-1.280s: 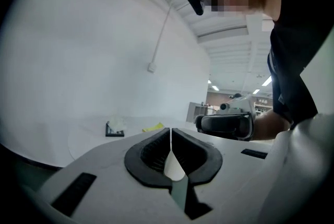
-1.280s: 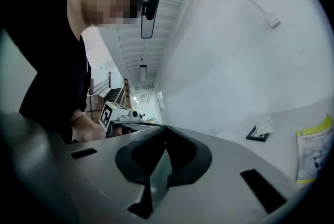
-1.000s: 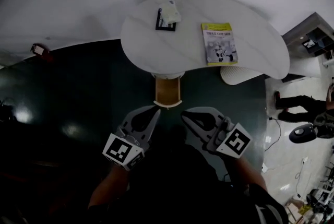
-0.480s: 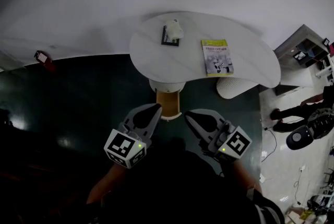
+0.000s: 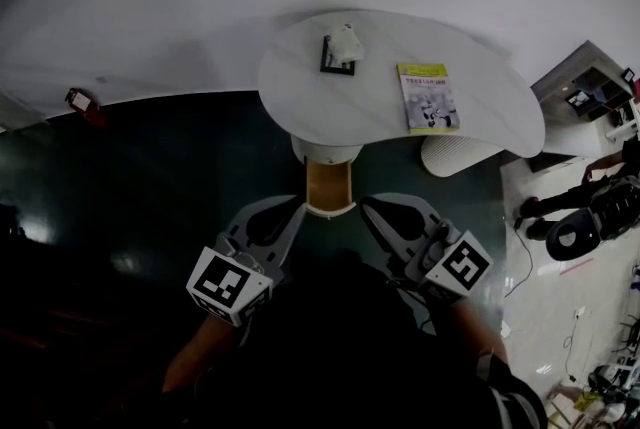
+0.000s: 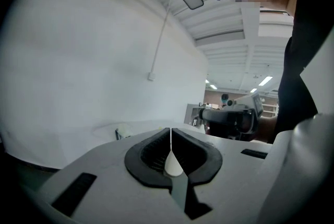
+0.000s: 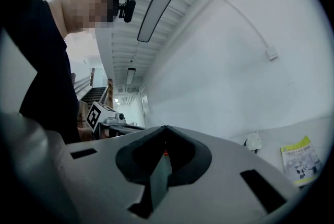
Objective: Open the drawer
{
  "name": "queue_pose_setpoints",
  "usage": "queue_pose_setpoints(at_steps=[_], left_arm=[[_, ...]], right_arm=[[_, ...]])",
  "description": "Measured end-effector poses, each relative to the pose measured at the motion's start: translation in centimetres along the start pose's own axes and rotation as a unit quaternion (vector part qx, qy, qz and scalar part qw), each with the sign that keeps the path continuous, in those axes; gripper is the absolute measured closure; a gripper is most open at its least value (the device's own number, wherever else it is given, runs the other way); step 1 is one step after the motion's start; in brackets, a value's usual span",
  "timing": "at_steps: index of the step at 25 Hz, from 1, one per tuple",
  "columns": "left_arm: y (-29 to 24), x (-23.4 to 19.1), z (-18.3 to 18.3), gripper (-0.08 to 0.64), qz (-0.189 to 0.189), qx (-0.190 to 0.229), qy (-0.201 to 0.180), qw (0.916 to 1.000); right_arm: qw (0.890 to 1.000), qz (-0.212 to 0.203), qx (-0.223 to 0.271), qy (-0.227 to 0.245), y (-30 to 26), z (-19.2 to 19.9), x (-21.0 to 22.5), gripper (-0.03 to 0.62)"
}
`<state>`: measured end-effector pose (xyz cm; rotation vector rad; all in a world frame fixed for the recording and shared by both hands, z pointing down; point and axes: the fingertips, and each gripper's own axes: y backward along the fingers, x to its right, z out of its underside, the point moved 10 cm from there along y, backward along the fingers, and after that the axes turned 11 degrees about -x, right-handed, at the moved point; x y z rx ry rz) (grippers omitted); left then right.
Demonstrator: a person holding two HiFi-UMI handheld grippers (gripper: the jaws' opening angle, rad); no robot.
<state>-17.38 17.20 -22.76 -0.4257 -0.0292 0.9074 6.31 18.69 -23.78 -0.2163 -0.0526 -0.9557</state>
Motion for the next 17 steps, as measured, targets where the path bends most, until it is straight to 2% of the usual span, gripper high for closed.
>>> queue_pose_setpoints(at_steps=[6,12,17], left_arm=[[-1.2,0.1,-0.1,0.54,-0.012,0.012,0.024,0.9996],[-2.9,1.9,-0.7,0.54,0.001,0.016,0.006,0.9999],[-3.5,2.8,-0.9,0.54,-0.006,0.019,0.015,0.9997]], right_arm=[[1.0,-0.008,-0.004,-0.006,0.1,-0.4,0.0,0.577],[1.0,-0.003,0.005,0.003,1.5,-0.6,0.9,0.577],[1.0,-0.005,0.009,0.007,2.6,-0.9,1.5,0.577]])
